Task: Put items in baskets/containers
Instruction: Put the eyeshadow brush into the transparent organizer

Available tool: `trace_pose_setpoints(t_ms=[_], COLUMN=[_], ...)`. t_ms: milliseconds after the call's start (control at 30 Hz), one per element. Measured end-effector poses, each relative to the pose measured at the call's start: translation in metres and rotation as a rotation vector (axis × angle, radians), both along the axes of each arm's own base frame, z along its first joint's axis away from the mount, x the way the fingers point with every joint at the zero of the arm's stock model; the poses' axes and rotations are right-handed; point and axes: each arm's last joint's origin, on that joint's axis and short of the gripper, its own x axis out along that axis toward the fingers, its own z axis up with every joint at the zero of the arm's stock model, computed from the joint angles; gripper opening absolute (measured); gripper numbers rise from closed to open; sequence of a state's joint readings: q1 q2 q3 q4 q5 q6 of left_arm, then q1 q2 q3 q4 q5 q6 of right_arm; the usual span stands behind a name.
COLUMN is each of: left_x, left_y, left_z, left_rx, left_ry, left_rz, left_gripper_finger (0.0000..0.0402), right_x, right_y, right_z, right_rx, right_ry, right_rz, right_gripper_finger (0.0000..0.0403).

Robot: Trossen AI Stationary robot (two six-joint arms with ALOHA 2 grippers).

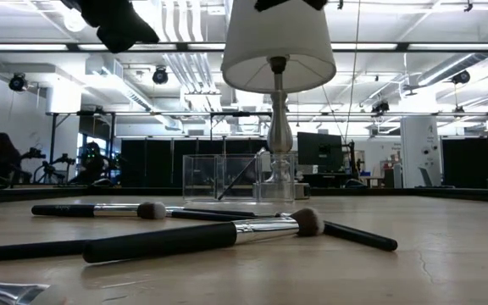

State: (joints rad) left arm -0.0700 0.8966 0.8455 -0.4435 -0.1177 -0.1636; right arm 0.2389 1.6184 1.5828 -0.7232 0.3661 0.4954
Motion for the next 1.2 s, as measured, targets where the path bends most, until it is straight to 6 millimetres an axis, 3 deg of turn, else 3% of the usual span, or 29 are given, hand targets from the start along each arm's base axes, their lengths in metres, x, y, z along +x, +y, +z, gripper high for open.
trace_pose_setpoints(t_ms=[333,567,767,933,1200], left_x=[0.007,0.010,0.011,0.011,0.011], left_y=[0.001,0.004,0.007,0.007,0.007], left_z=[0.015,0.026,0.033,0.033,0.034], left_rx=[0.003,-0.023,-0.072,-0.109,-0.151], left_ry=[-0.173,-0.303,-0.393,-0.400,-0.416], left_rz=[0.043,0.164,0.273,0.296,0.307], left_gripper_finger=[0.0021,0.0021,0.0021,0.0021,0.0021], right_x=[-0.077,-0.131,-0.173,-0.197,-0.216], right_y=[-0.021,-0.028,-0.038,-0.046,-0.042], right_z=[-0.003,-0.007,-0.025,-0.044,-0.075], right_rx=[-0.012,-0.074,-0.053,-0.095,0.000], right_ry=[-0.097,-0.119,-0.160,-0.188,-0.496], right_rz=[-0.079,0.024,0.085,0.045,0.355], right_gripper_finger=[0.0134,0.0134,0.0134,0.0134,0.0134])
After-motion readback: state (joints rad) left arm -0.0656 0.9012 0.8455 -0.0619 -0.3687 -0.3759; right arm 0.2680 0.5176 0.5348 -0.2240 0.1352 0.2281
